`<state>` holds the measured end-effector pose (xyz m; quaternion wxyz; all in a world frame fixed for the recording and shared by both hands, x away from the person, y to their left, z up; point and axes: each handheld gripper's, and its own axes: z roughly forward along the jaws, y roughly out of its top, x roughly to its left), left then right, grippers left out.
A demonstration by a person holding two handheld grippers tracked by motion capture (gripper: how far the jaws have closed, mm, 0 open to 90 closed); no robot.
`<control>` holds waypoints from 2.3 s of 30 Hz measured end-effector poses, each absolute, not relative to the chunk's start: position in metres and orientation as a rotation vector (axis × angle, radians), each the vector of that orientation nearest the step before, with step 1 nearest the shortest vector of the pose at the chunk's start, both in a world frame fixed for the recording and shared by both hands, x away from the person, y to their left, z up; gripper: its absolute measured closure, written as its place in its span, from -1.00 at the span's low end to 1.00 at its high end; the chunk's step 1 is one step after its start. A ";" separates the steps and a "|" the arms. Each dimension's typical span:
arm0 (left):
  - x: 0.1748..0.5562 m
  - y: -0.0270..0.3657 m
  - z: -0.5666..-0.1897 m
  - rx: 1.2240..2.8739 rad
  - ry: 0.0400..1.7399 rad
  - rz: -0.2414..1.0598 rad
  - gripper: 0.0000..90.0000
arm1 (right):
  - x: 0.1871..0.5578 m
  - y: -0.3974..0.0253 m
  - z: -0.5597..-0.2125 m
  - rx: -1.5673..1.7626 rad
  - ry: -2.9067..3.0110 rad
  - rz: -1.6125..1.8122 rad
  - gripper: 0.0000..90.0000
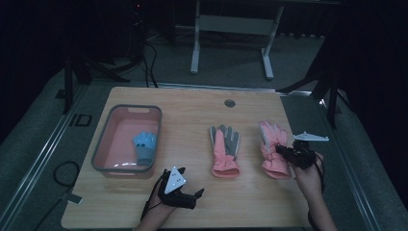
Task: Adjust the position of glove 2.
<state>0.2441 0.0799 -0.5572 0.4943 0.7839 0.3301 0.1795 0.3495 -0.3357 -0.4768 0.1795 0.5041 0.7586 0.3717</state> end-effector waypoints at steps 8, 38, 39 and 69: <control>0.244 0.081 -0.557 1.900 0.800 0.439 -0.96 | 0.342 -0.307 -0.425 1.387 2.099 1.072 0.95; 0.243 0.078 -0.557 1.909 0.813 0.483 -0.96 | 0.347 -0.174 -0.430 1.400 2.142 1.058 0.95; 0.243 0.078 -0.557 1.909 0.815 0.484 -0.96 | 0.349 -0.172 -0.438 1.427 2.143 1.050 0.95; 0.246 0.081 -0.553 1.890 0.835 0.471 -0.96 | 0.354 -0.183 -0.471 1.274 2.193 1.093 -0.18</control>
